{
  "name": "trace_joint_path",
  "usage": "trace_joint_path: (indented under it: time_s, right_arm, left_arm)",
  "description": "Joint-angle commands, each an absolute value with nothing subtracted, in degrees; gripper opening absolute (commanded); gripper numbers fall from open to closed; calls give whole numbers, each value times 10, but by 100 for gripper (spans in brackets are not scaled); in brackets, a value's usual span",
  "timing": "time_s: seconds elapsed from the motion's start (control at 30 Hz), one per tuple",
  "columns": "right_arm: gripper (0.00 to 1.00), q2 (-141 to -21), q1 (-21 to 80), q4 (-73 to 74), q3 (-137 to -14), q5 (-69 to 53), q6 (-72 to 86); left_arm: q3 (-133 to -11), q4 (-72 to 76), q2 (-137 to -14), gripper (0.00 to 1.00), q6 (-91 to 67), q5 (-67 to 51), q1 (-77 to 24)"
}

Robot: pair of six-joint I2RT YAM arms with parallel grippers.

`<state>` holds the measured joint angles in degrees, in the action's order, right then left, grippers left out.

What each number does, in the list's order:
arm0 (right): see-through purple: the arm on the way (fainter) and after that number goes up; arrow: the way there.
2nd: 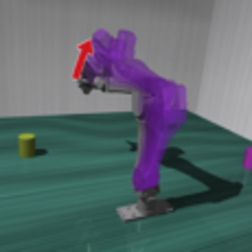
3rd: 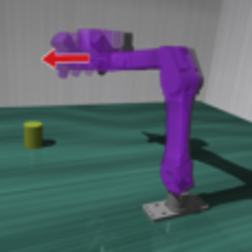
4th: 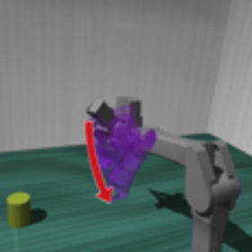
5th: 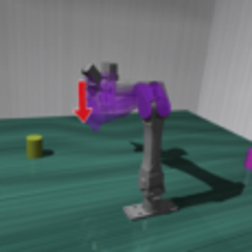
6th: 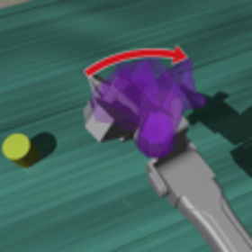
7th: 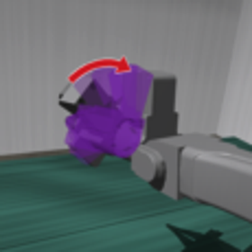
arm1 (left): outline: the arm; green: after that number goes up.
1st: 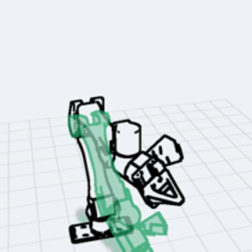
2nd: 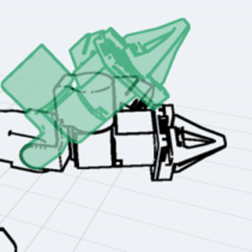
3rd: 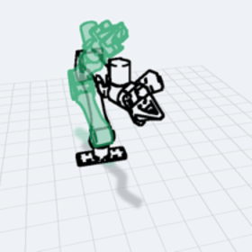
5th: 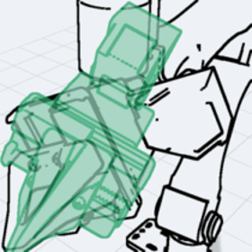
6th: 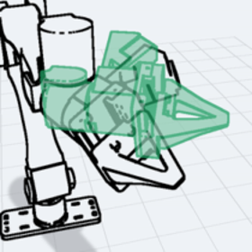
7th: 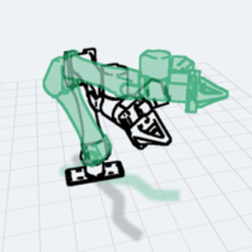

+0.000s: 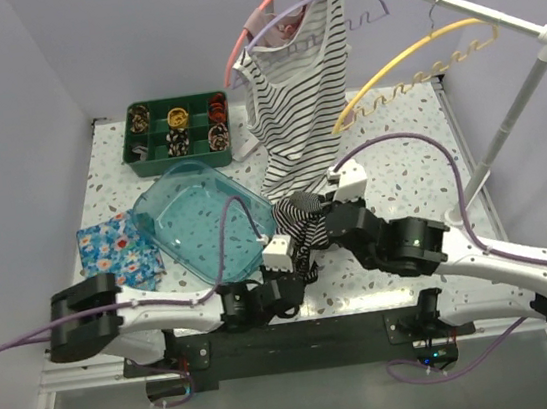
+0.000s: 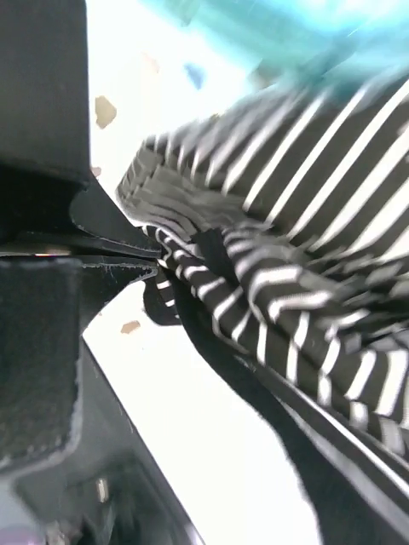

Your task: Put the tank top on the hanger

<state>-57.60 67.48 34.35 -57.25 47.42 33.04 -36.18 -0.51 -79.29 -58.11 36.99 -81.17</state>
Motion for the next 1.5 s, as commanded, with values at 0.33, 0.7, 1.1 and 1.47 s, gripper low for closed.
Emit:
trace_joint_path:
  time_s: [0.33,0.7,1.1,1.47]
  right_arm:
    - [0,-511,675,389,-837,528,202]
    - [0,-537,676,388,-909,536,167]
    - [0,-480,674,491,-567,505,449]
    - [70,-525,668,485,-481,433,482]
  left_arm:
    - [-601,41,-490,0,-59,564,-809]
    - [-780,-19,-572,0,19,426,-751]
    - [-482,-47,-573,0,-237,227,-643]
    - [-399,13,-606,9,-265,143,-576]
